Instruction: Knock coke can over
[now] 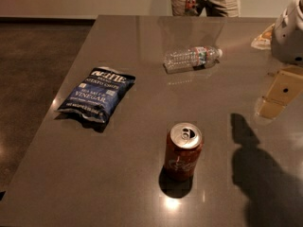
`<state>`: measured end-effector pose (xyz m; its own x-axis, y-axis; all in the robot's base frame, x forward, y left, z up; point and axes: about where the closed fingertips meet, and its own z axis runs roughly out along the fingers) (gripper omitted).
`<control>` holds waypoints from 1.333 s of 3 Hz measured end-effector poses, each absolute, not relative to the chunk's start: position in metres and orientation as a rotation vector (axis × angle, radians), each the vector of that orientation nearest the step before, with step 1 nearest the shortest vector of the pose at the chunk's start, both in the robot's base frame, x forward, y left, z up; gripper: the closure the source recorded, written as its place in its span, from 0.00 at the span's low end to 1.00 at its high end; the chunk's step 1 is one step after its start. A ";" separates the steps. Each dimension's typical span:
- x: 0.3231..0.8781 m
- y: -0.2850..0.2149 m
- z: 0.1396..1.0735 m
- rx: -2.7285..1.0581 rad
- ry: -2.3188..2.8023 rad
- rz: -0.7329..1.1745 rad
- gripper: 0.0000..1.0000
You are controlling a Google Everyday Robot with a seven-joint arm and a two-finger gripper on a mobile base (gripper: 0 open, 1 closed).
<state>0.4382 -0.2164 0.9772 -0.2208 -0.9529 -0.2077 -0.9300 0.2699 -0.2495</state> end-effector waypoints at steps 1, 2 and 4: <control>0.438 -0.216 0.977 -1.722 2.229 -0.102 0.00; 0.426 -0.212 0.973 -1.708 2.220 -0.072 0.00; 0.378 -0.188 0.942 -1.625 2.138 0.125 0.00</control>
Offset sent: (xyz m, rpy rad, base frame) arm -0.0323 0.0093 -0.0156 0.0724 0.0202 -0.0007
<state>0.3784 -0.1877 0.9420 -0.2052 -0.8925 -0.4017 -0.9333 0.3020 -0.1944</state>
